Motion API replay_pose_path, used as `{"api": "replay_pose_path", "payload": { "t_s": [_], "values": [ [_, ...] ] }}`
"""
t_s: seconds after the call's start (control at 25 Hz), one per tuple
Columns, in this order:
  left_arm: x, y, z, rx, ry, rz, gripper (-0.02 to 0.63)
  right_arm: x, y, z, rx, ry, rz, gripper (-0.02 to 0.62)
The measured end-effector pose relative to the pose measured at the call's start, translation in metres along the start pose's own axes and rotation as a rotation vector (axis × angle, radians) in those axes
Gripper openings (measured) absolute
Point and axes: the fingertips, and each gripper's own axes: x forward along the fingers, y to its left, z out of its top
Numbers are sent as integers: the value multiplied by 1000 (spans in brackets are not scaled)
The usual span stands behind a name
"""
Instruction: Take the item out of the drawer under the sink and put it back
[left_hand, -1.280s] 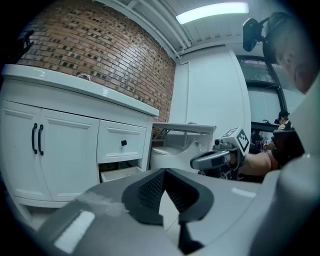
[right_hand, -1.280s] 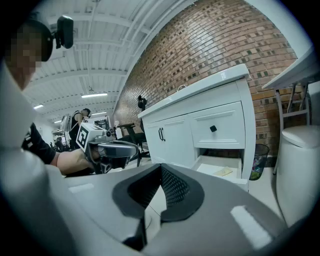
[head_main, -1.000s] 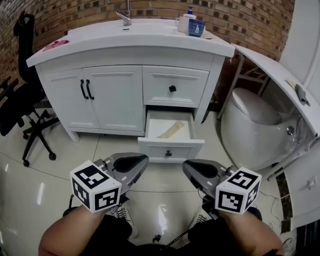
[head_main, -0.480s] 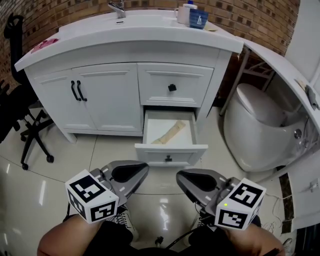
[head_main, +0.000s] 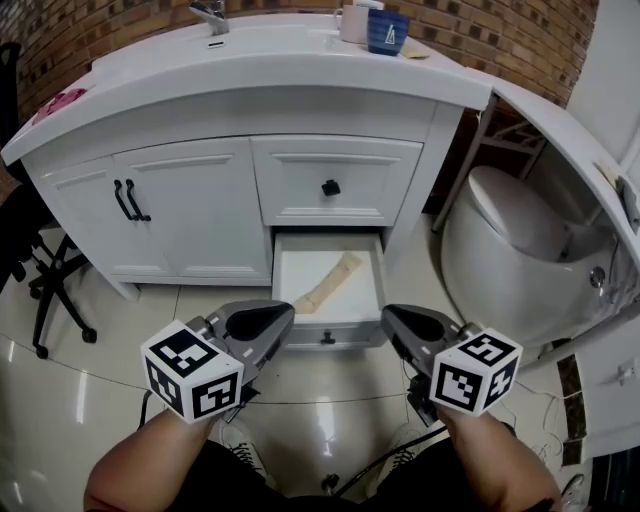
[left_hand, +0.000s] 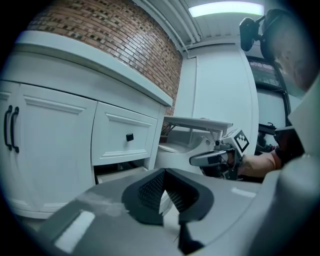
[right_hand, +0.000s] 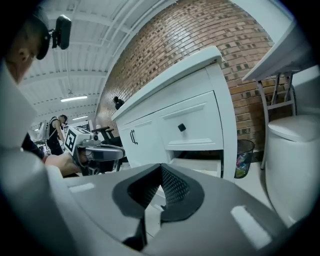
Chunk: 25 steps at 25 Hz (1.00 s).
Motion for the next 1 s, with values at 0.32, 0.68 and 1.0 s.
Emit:
{"api": "replay_pose_path", "payload": {
  "t_s": [0.32, 0.68, 1.0],
  "values": [
    [19, 19, -9, -11, 35, 5, 6, 18, -18, 3, 20, 10, 12, 3],
    [39, 32, -10, 97, 77, 53, 6, 27, -23, -3, 39, 32, 16, 3],
    [96, 52, -7, 226, 207, 20, 11, 29, -31, -4, 28, 43, 6, 3]
  ]
}}
